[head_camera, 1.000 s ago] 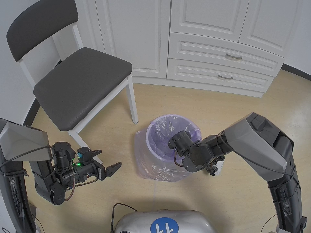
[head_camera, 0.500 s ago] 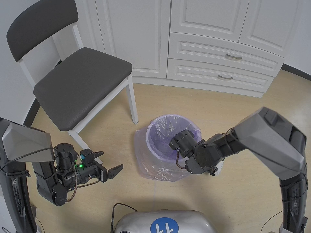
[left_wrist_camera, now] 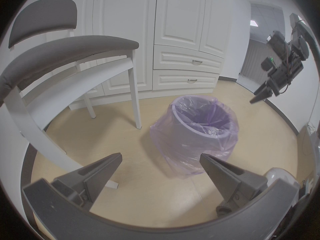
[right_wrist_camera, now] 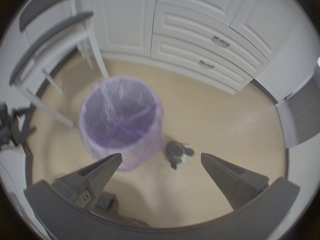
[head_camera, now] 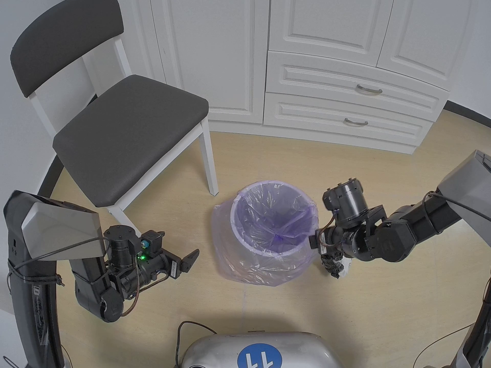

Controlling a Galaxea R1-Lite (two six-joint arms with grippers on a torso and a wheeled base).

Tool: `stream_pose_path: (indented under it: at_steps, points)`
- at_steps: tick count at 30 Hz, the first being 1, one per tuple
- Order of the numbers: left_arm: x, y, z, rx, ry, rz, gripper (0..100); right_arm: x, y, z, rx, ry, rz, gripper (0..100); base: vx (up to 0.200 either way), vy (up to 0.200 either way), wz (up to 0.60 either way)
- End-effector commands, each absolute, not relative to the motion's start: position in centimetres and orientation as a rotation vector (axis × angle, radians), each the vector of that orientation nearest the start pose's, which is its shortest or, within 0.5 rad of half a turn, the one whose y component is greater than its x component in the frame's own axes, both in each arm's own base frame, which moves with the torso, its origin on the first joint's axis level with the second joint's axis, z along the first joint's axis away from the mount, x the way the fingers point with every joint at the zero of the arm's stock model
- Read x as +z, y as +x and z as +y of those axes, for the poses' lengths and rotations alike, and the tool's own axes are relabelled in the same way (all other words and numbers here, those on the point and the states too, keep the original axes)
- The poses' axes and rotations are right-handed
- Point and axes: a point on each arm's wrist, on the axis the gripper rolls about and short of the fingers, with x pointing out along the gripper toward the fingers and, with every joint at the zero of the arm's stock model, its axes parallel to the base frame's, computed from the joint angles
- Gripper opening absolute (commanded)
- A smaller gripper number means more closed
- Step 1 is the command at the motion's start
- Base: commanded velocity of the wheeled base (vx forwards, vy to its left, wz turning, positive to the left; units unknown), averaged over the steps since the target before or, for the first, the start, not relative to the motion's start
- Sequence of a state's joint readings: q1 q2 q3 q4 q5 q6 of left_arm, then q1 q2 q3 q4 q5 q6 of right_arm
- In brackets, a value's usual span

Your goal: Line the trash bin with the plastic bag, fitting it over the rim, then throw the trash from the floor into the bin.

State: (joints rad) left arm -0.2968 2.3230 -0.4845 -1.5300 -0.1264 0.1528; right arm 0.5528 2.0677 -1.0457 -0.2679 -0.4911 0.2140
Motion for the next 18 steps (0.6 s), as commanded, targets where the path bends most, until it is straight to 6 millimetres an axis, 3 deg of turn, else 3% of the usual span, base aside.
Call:
stream_pose_path:
  at_steps: [1, 3, 5, 6, 14, 18]
  points:
    - [-2.2, 34.5, -12.3, -0.401, 0.180, 0.263, 100, 8.0, 33.9, 14.6, 0.050, -0.040, 0.539, 100, 0.000, 0.000, 0.00]
    - [-2.1, 35.8, -12.8, -0.384, 0.185, 0.314, 100, 7.1, 35.6, 12.6, 0.027, -0.095, 0.497, 100, 0.000, 0.000, 0.00]
    - [-2.1, 36.2, -13.0, -0.381, 0.185, 0.325, 100, 7.0, 36.2, 11.9, 0.015, -0.112, 0.483, 100, 0.000, 0.000, 0.00]
    - [-2.0, 37.3, -13.5, -0.377, 0.179, 0.331, 100, 7.4, 37.4, 11.0, -0.001, -0.116, 0.429, 100, 0.000, 0.000, 0.00]
    - [-3.6, 40.6, -14.3, -0.341, 0.202, 0.441, 100, 6.8, 39.0, 9.9, -0.013, -0.095, 0.385, 100, 0.000, 0.000, 0.00]
    - [-5.8, 44.2, -15.8, -0.349, 0.198, 0.431, 100, 6.5, 40.1, 8.7, -0.044, -0.089, 0.383, 100, 0.000, 0.000, 0.00]
